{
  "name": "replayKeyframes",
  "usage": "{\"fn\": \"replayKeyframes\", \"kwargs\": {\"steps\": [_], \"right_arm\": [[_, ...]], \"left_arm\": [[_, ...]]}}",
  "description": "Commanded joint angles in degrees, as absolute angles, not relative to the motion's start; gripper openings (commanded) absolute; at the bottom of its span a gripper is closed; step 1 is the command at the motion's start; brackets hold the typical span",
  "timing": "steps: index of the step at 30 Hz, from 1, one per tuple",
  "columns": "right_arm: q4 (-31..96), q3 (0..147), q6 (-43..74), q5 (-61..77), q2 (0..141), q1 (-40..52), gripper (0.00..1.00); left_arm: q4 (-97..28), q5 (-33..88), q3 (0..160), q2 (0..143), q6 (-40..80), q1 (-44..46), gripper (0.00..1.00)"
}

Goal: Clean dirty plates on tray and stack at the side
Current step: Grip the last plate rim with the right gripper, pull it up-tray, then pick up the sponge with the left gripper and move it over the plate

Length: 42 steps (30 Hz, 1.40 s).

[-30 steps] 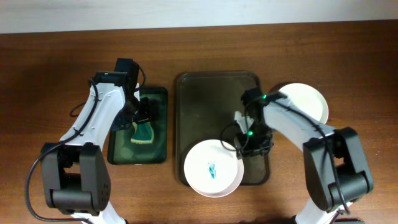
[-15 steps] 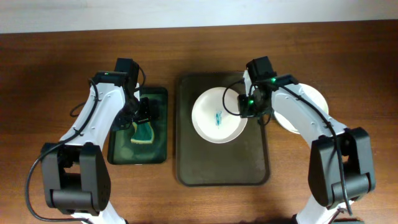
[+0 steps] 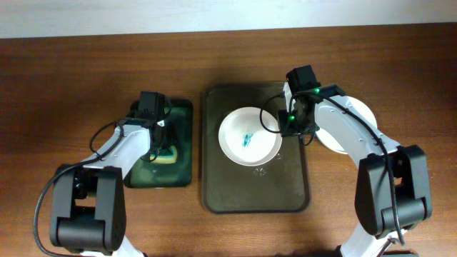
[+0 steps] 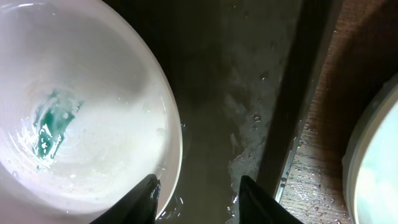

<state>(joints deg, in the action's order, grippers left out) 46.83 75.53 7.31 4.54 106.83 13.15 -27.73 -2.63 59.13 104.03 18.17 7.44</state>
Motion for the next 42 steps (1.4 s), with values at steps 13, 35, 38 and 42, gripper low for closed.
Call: {"fn": "replayKeyframes", "kwargs": {"steps": [13, 35, 38, 42], "right_arm": [[49.54, 75.96, 9.54, 4.03, 107.09, 13.04, 0.45], [41.93, 75.92, 3.88, 25.06, 118.78, 7.53, 0.04], [41.71, 75.92, 3.86, 25.06, 118.78, 7.53, 0.04], [41.71, 75.92, 3.88, 25.06, 118.78, 7.53, 0.04]], "left_arm": [[-39.55, 0.95, 57.82, 104.22, 22.48, 7.88, 0.4], [-40.32, 8.49, 88.42, 110.24, 19.0, 24.62, 0.0], [-34.76, 18.7, 88.42, 119.72, 20.25, 29.39, 0.0], [-31.66, 23.77, 88.42, 128.77, 25.32, 34.13, 0.0]]}}
